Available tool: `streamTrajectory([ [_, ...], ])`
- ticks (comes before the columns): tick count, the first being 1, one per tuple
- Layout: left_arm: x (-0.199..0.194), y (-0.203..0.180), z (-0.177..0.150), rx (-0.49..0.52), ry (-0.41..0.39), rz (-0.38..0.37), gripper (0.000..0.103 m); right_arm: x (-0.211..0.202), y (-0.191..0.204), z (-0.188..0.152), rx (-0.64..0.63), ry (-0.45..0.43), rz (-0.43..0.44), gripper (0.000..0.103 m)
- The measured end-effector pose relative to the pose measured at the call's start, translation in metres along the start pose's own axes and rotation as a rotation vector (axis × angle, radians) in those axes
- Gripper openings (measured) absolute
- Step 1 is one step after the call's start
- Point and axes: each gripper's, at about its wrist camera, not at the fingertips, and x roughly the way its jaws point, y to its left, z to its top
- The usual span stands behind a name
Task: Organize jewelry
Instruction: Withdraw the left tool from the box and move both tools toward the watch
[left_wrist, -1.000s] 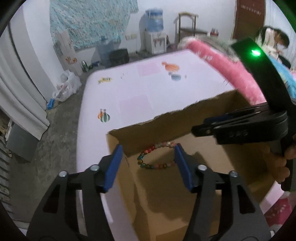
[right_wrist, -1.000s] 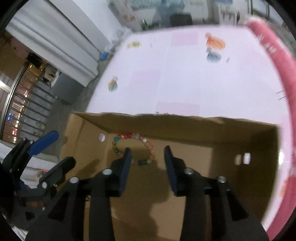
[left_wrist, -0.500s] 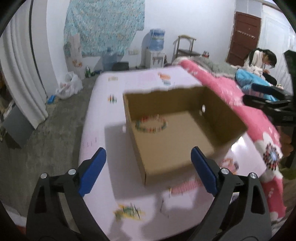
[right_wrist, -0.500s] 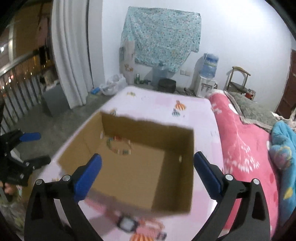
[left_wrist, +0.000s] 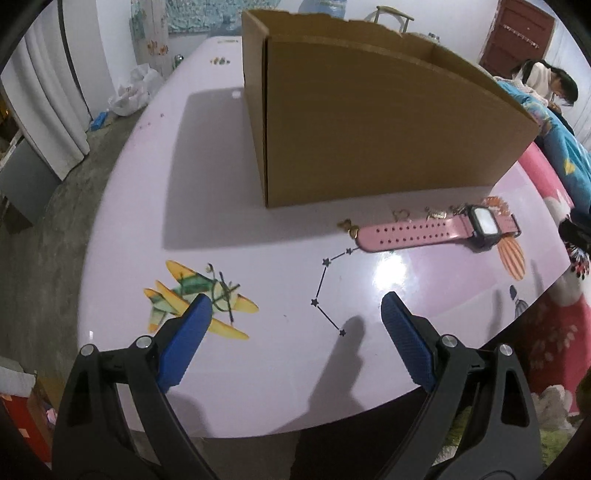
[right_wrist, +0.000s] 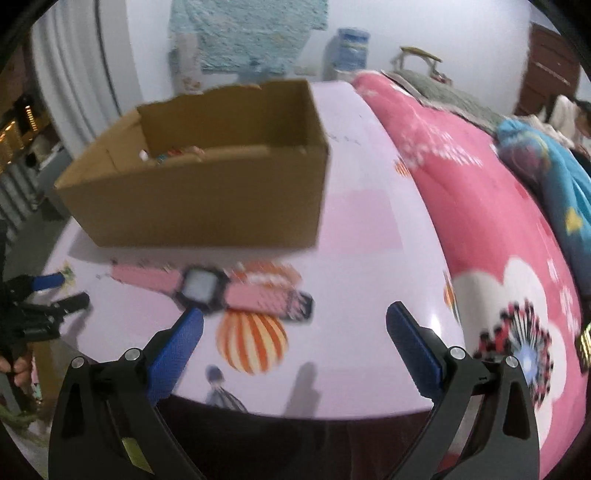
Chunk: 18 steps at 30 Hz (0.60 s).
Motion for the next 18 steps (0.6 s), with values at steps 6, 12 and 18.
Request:
streamTrajectory([
  [6,0.008,-0.005,-0.002,0.056,-0.008,0.052,0.092,0.007,-0.004,-0.009,0.038,-0.001,-0.014,0.096],
  [12,0.010,-0.009,-0.006,0.069,-0.034,0.052,0.095,0.008,0.001,-0.006,0.040,-0.023,-0.027,0.096],
  [18,0.012,-0.011,-0.002,0.080,-0.011,0.059,0.095,0.009,0.001,-0.003,0.043,-0.058,-0.037,0.096],
])
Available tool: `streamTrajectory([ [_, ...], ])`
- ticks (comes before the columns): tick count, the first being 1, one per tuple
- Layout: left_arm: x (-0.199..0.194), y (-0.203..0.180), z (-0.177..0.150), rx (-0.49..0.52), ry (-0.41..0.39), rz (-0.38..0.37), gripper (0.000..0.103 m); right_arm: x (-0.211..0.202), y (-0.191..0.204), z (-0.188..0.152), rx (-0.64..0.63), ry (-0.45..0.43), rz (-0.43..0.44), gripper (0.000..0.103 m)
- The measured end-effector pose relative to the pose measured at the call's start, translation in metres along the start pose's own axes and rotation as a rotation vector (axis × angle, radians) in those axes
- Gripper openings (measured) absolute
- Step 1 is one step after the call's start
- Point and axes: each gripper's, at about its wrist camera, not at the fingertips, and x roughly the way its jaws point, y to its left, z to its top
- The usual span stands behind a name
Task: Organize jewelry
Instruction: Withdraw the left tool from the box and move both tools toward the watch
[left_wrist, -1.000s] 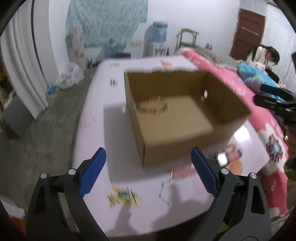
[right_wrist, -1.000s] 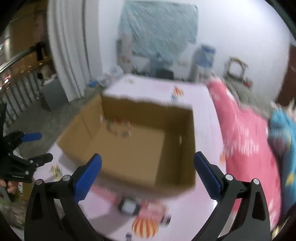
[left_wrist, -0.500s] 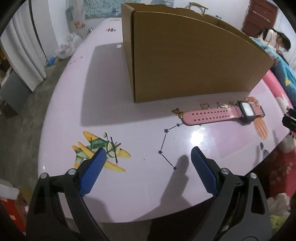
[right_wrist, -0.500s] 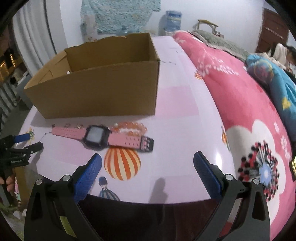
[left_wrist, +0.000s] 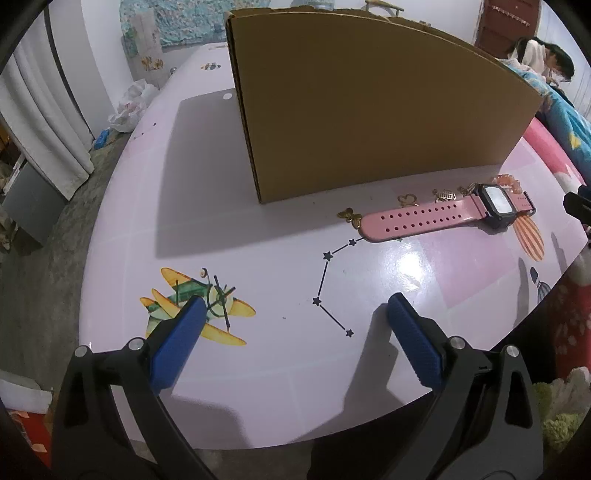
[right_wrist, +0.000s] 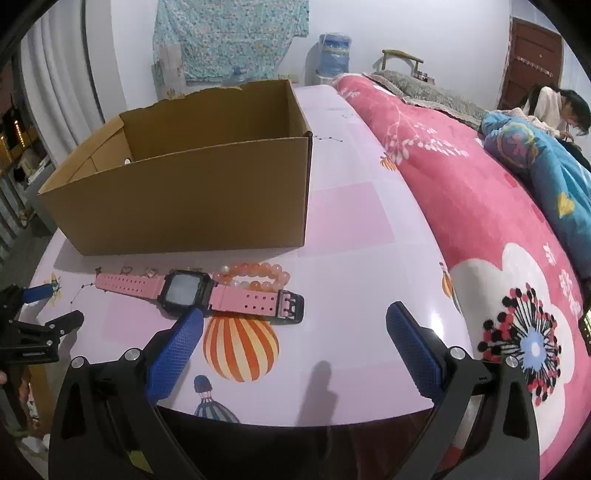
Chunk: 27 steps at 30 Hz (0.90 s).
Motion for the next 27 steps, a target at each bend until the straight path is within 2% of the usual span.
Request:
streamTrajectory([
  [4,0.003,0.000,0.003,0.004,0.006,0.002,0.096,0.000,-0.003,0.001,0.009,-0.010,0.013,0.096],
  [12,0.004,0.001,0.004,0.006,0.011,0.001,0.096,-0.015,-0.009,0.001,0.009,-0.097,0.073,0.096],
  [16,0.005,0.000,0.005,0.014,0.004,-0.004,0.096,-0.014,-0.007,0.001,-0.007,-0.099,0.099,0.096],
  [20,0.004,0.000,0.002,0.019,-0.011,-0.009,0.096,-0.012,0.004,0.002,-0.063,-0.097,0.111,0.096],
  [23,0.002,-0.001,0.003,0.017,-0.020,-0.005,0.096,-0.011,0.014,0.002,-0.112,-0.093,0.154,0.096],
  [27,-0.006,0.000,0.005,0.005,-0.074,-0.048,0.096,-0.009,0.028,0.003,-0.185,-0.083,0.200,0.096],
])
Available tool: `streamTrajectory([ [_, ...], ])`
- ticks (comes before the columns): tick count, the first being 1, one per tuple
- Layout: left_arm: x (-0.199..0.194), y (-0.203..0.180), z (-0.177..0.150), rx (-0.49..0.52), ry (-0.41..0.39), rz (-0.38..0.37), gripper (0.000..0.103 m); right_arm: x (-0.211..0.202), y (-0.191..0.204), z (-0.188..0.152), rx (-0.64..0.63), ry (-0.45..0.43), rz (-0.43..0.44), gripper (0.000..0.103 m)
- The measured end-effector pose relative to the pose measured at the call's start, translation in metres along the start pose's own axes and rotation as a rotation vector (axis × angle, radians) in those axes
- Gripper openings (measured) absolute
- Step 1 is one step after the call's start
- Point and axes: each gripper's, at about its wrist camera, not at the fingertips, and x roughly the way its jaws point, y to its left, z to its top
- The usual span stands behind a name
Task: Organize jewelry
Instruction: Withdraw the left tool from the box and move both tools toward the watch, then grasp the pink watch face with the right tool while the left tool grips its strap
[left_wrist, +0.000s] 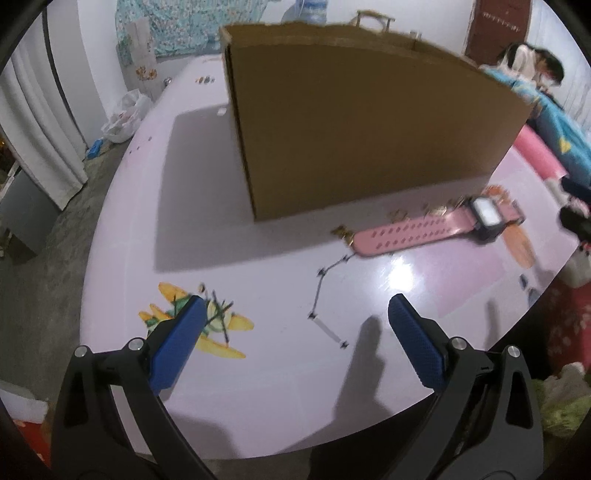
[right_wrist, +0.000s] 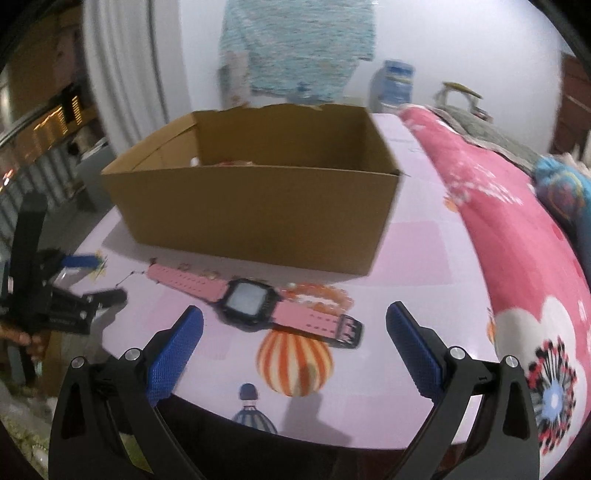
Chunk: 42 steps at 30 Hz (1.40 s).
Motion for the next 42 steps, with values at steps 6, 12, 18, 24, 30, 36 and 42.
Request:
streamTrajectory([
  [6,-0.004,-0.011,0.000,0.006,-0.058,-0.056,0.095,0.022,0.019,0.005,-0.137,0.053,0.046,0.086],
  [12,-0.009,-0.024,-0.003,0.056,-0.110,-0.067,0.095,0.037,0.033,0.012,-0.269,0.095,0.104,0.068],
  [18,-0.008,-0.032,-0.002,0.112,-0.105,-0.070,0.075,0.057,0.036,0.016,-0.410,0.175,0.141,0.057],
  [24,-0.013,-0.037,-0.002,0.154,-0.120,-0.082,0.063,0.070,0.044,0.015,-0.524,0.243,0.157,0.054],
  [30,-0.015,-0.045,-0.004,0.171,-0.105,-0.117,0.051,0.074,0.048,0.018,-0.564,0.273,0.182,0.050],
  [36,-0.021,-0.059,-0.007,0.226,-0.124,-0.100,0.050,0.073,0.050,0.024,-0.571,0.293,0.224,0.050],
  [42,-0.020,-0.084,-0.013,0.341,-0.126,-0.050,0.050,0.071,0.041,0.036,-0.525,0.336,0.304,0.049],
])
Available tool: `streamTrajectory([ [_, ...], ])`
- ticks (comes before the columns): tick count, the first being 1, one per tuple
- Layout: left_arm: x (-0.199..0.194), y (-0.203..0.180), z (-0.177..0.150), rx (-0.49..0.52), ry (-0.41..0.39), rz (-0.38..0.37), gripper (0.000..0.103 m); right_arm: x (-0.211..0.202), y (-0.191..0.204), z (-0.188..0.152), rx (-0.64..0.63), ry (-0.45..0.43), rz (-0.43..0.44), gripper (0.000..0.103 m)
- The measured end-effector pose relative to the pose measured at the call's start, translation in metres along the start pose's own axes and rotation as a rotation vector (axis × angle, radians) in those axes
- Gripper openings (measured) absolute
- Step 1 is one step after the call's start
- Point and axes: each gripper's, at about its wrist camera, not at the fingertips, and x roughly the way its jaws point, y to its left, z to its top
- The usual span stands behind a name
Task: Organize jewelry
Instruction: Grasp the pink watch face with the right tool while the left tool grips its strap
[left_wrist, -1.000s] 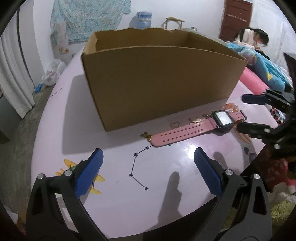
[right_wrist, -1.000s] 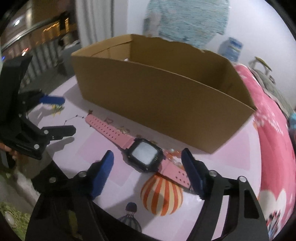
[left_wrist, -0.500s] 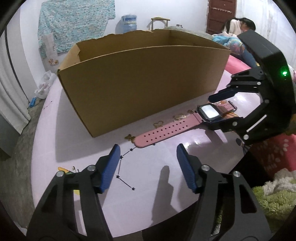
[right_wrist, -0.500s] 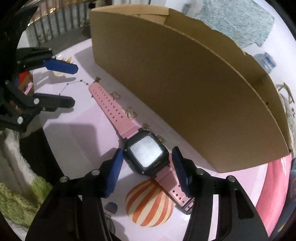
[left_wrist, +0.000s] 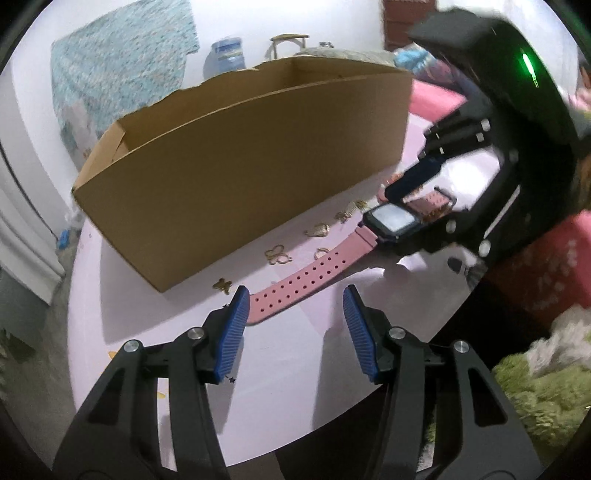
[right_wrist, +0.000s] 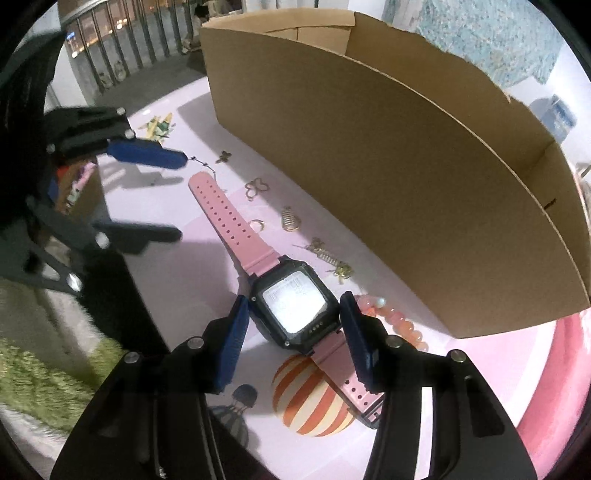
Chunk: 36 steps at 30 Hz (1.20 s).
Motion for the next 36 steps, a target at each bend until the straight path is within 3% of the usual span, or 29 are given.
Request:
streamTrajectory([
  [14,0.011,-0.027,0.000,0.112,0.004,0.064,0.038,-0.005,-0.031,-0.008,0.188,0.043,0.293,0.049],
  [19,0.013,-0.033,-0.002,0.155,0.020,0.076,0.020,0.000,-0.024,-0.008,0.170,0.052,0.313,0.049],
  [25,0.010,-0.033,-0.001,0.155,0.025,0.065,0.008,-0.002,-0.023,-0.012,0.192,0.033,0.314,0.050],
  [30,0.006,-0.029,0.005,0.107,0.037,0.025,0.003,-0.011,-0.022,-0.017,0.227,-0.004,0.287,0.051],
  [36,0.007,-0.020,0.010,0.060,0.050,-0.017,0.003,-0.024,-0.016,-0.034,0.234,-0.032,0.180,0.051],
])
